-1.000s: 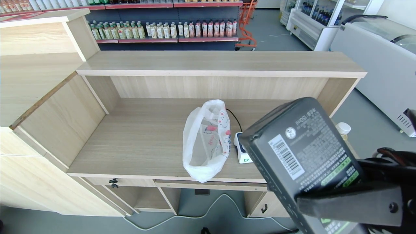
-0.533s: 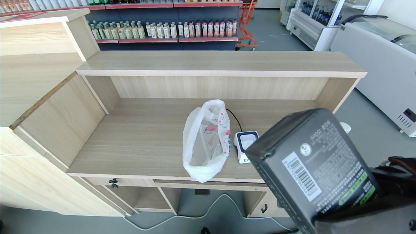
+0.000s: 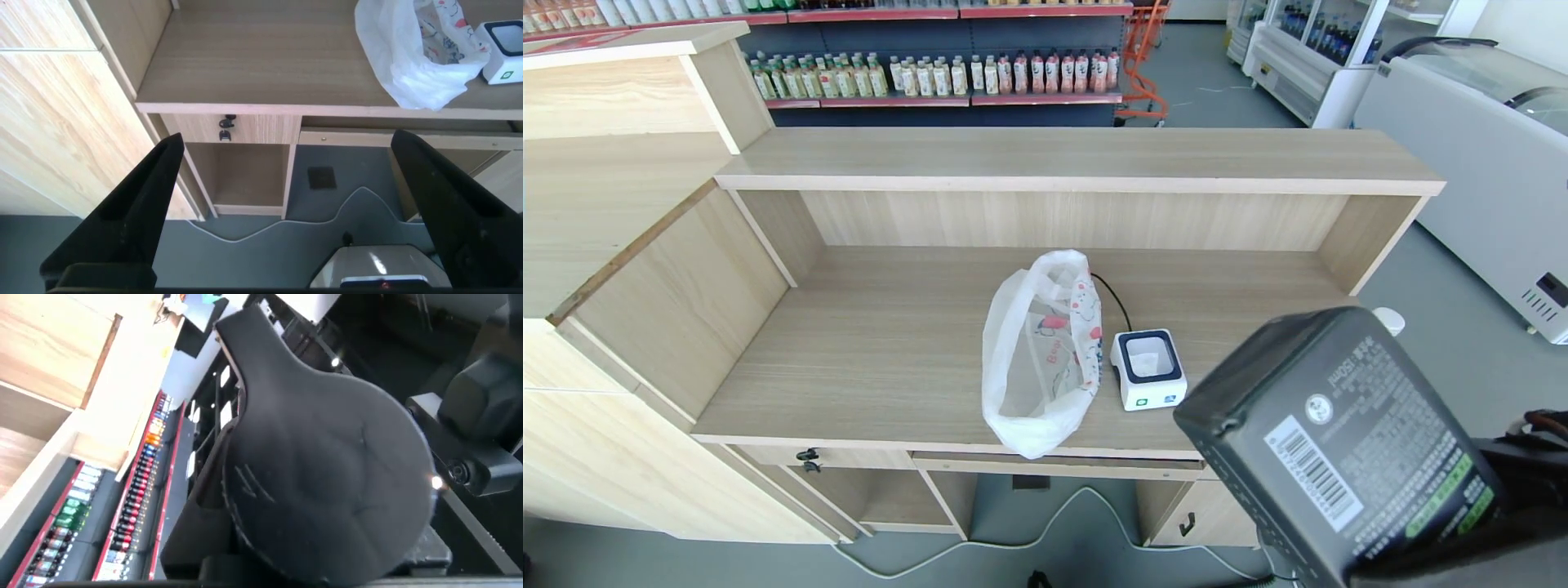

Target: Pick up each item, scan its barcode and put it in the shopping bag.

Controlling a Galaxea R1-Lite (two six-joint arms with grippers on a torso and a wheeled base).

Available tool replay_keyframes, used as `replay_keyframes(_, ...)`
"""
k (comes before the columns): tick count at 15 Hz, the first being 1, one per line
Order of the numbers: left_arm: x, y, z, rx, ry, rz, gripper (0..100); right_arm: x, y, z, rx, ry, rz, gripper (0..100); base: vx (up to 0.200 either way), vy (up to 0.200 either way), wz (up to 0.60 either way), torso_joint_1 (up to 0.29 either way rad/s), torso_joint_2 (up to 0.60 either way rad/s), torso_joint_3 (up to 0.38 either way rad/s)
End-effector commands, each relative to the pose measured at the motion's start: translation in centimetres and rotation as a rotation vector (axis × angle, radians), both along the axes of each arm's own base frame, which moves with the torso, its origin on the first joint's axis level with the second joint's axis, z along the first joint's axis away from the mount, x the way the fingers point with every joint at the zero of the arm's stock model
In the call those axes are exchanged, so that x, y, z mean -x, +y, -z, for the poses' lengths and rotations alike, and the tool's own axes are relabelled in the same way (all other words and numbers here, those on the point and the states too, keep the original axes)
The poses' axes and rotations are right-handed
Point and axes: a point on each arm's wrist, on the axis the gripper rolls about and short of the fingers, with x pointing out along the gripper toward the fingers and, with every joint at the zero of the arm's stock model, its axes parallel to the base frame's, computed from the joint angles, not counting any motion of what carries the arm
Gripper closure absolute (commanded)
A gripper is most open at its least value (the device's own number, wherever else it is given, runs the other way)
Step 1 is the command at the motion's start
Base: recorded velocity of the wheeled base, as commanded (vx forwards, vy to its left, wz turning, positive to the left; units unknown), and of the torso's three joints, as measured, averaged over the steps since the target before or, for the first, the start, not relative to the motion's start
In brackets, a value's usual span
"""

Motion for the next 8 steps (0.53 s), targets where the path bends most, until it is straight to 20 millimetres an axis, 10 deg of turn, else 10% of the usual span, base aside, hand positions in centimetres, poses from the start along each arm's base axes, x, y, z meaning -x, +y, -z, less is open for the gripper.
replay_keyframes(1,0.00,0.00,0.00,0.000,0.000,0.000,0,0.09,-0.57,-0.28,-0.008,-0.014,0.015,100,0.000,0.000,0.00,0.000,0.00,0.000)
replay_keyframes(8,0.00,0.00,0.00,0.000,0.000,0.000,0,-0.31,-1.46,-0.45,-0.004,0.020,0.069,100,0.000,0.000,0.00,0.000,0.00,0.000)
